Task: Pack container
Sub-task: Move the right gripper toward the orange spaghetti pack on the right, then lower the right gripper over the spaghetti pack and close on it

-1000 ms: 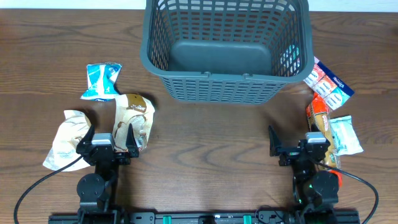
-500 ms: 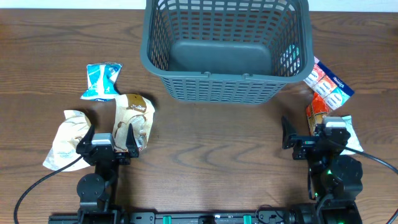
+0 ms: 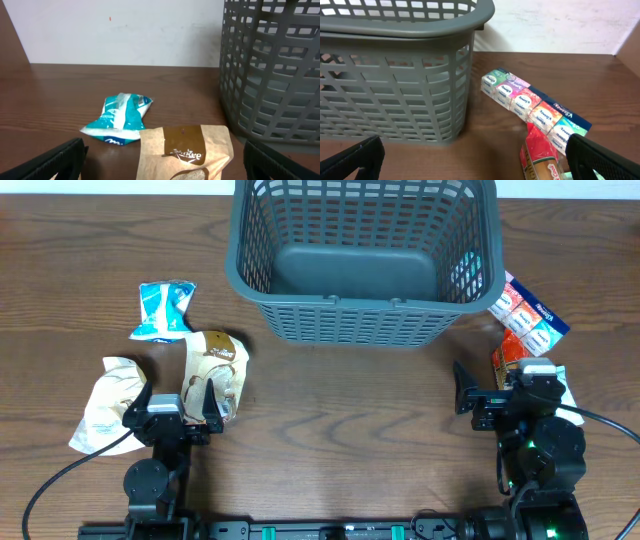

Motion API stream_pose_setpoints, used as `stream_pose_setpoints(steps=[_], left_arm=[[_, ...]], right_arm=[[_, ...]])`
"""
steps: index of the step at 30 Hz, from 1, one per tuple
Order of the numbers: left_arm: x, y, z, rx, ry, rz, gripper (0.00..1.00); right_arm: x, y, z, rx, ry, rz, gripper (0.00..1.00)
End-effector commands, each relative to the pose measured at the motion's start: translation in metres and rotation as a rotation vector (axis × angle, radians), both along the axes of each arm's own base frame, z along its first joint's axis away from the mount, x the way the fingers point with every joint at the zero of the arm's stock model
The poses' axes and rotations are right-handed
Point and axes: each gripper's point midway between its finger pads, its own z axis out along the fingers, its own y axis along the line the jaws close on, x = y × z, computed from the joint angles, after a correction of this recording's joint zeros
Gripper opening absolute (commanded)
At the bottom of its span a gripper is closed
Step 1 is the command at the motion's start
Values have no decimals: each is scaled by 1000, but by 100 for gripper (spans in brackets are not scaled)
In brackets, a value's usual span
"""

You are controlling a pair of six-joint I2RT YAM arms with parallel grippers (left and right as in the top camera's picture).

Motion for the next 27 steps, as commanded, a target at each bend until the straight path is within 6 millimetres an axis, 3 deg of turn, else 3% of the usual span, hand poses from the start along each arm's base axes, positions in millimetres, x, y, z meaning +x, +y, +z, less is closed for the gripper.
stream_pose_setpoints(steps=[1,7,16,27], left_arm=[[-1,-1,-15,-4,51,-7,99],[-1,-1,-15,-4,51,-7,99],[-1,-1,-15,-4,51,-7,99],[-1,-1,-15,-4,51,-7,99]], right_arm=[[-1,-3,5,-14,6,-11,99],[-9,-11,3,-23,116,-54,99],[-30,-28,32,-20,321,-151,99],[-50,-59,27,-59,700,-274,99]])
